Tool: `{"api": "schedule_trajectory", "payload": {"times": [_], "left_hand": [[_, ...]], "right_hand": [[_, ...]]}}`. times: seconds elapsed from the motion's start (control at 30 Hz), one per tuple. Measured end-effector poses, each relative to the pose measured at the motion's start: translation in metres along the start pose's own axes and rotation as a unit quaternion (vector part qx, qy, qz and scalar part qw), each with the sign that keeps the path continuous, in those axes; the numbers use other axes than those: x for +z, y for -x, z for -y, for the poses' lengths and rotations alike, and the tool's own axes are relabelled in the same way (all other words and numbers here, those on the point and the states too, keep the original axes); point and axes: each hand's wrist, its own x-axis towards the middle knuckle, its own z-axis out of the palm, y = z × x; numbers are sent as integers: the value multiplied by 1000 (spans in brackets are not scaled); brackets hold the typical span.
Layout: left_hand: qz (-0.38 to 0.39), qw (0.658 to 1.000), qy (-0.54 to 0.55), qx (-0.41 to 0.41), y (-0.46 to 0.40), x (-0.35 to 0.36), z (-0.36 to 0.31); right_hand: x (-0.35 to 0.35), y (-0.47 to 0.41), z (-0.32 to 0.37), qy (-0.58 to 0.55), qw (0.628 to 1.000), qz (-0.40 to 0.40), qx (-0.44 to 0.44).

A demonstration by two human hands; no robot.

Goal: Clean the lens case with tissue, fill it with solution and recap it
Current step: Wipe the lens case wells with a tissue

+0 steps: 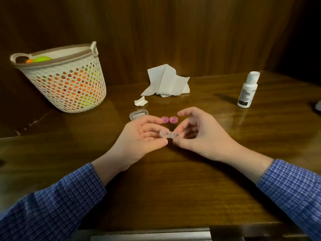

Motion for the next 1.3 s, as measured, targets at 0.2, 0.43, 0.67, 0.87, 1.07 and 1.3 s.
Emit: {"api": "schedule_trajectory", "payload": {"times": [0.2,0.43,0.67,0.87,1.07,1.3], "left_hand": [[9,988,-147,55,0,-8,7],[-2,975,-212,60,1,-15,16],[20,981,-186,51,-1,-22,22],[29,979,-195,42,2,-23,22],[19,977,-207,55,3,-22,23],[-4,973,-221,61,2,-29,28]], "right_hand": [[9,-6,-5,80,996,44,-12],[15,-17,-4,115,991,63,5],[15,-13,3,133,989,69,13],[-2,-35,18,100,991,-41,-82],[19,-151,22,261,957,14,-127],[55,-223,1,425,879,149,-157]]}}
